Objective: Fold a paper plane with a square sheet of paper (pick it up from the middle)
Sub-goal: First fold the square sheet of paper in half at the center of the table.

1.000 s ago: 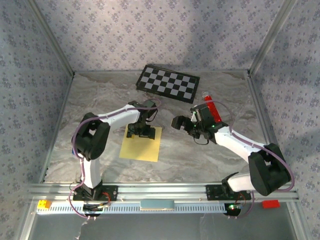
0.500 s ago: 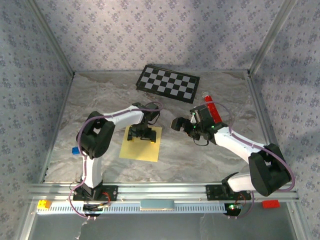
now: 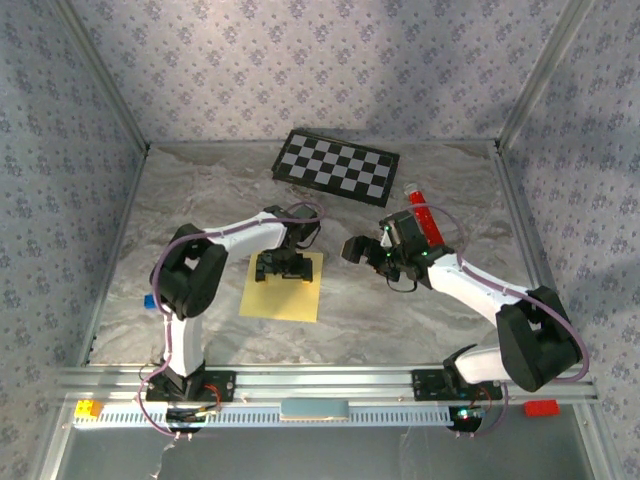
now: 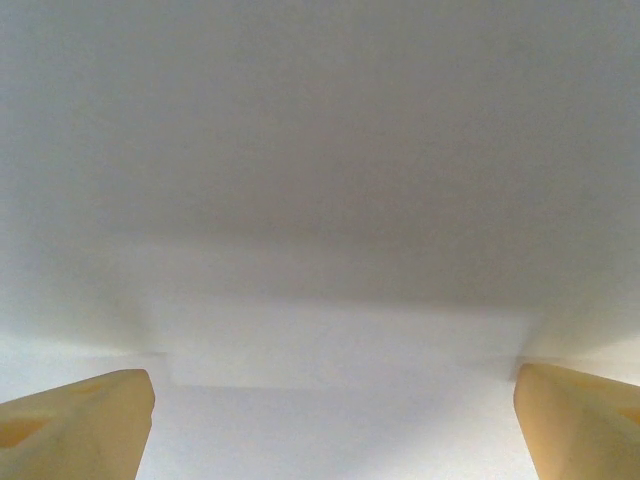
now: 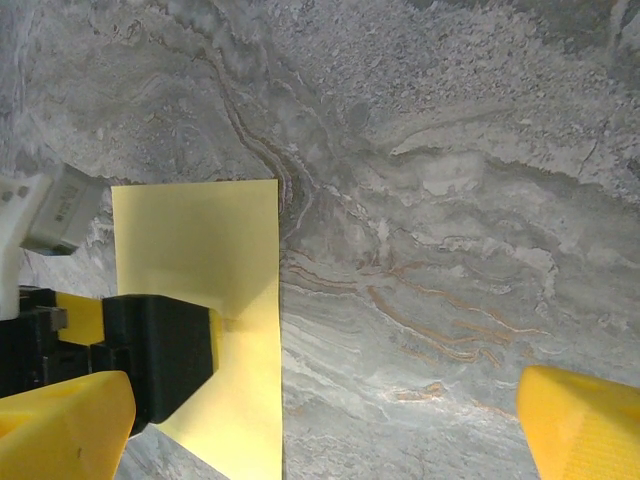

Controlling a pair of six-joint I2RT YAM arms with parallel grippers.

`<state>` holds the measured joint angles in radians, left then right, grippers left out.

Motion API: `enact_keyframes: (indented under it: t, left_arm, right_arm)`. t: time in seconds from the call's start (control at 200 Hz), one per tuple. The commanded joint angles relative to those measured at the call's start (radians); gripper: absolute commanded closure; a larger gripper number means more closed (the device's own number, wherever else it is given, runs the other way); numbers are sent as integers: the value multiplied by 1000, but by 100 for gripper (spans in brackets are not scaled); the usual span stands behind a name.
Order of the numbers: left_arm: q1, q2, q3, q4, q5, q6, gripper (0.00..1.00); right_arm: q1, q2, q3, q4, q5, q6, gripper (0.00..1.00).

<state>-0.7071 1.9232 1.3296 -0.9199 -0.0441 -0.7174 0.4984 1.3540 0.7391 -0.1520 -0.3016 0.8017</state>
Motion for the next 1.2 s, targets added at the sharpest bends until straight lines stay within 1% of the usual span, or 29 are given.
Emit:
enact_keyframes:
  t: [0.0, 0.085, 0.31, 0.6, 1.194]
  left_arm:
    - [-3, -72, -22, 10, -29, -30, 7]
    - [1, -75, -38, 14, -24, -24, 7]
    - [1, -21, -65, 38, 14, -15, 7]
    - [6, 38, -88, 64, 28, -9, 8]
    - [22, 61, -147, 126, 82, 0, 9]
  right_arm:
    - [6, 8, 24, -44, 10, 3, 0]
    - [6, 9, 24, -46, 15, 1, 1]
    - [6, 14, 22, -52, 13, 2, 0]
    - [6, 17, 14, -58, 20, 3, 0]
    - [6, 16, 24, -66, 28, 1, 0]
